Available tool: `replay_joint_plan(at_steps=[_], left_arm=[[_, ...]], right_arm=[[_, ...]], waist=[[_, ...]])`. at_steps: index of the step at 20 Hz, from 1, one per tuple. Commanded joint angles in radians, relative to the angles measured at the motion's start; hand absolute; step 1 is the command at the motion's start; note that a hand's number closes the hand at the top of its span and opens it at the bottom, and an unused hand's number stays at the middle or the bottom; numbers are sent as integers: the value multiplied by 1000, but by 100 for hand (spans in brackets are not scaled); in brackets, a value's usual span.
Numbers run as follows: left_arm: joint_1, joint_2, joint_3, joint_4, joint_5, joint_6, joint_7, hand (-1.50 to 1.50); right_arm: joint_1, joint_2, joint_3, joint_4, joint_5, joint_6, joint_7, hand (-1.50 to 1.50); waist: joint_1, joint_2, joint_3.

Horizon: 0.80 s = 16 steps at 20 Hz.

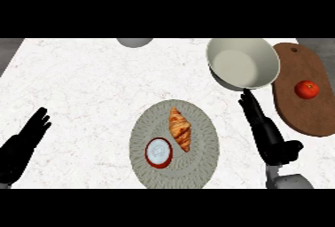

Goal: Pick the can from the placemat and place it in the bowl

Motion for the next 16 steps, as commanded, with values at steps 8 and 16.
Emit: replay_joint_plan(at_steps=[8,16], left_arm=[[-137,-3,47,-45,-68,117,-5,0],[-162,-49,26,-146,-125,223,78,0]], right_arm=[[-254,-353,131,-110,445,88,118,-150],[147,-185,437,-545,762,-150,361,-150]], waist=[[-11,-50,-13],[-3,-29,10]])
